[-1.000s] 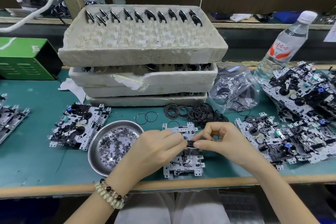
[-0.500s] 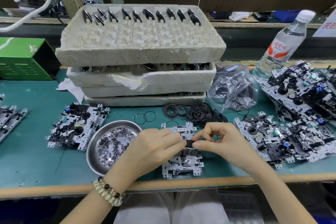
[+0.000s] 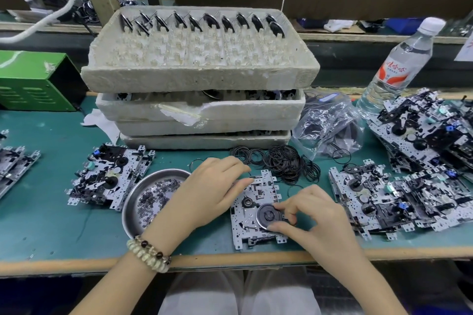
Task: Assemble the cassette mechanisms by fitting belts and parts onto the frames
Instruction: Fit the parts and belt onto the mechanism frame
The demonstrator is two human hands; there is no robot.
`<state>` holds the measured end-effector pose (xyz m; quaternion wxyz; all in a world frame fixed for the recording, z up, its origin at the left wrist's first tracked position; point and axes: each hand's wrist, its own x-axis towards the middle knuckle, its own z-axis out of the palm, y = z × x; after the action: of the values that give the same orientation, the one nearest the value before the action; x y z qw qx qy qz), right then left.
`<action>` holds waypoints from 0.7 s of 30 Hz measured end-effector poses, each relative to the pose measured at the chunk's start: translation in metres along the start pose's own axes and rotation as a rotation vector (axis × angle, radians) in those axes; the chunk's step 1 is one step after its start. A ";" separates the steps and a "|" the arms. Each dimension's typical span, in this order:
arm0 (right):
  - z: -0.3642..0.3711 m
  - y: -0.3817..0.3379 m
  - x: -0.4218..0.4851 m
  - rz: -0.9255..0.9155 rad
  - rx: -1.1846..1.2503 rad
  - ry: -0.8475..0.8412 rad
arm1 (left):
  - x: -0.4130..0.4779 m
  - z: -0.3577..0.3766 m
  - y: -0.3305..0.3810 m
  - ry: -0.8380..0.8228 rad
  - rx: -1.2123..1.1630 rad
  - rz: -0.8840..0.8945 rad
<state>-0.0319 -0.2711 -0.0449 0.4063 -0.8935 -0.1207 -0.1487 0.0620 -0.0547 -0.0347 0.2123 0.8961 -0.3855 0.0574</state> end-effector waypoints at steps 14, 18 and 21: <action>0.036 0.002 0.000 0.116 -0.217 0.409 | -0.004 -0.001 0.034 -0.041 -0.219 -0.301; 0.036 -0.005 -0.003 0.117 -0.315 0.381 | 0.021 0.006 0.045 -0.036 -0.204 -0.345; 0.029 -0.004 -0.009 0.125 -0.364 0.291 | 0.029 0.015 0.049 -0.090 -0.153 -0.390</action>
<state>-0.0366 -0.2467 -0.0634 0.2603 -0.9269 0.0234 -0.2695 0.0459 -0.1102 -0.0242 0.2691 0.9367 -0.2172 -0.0544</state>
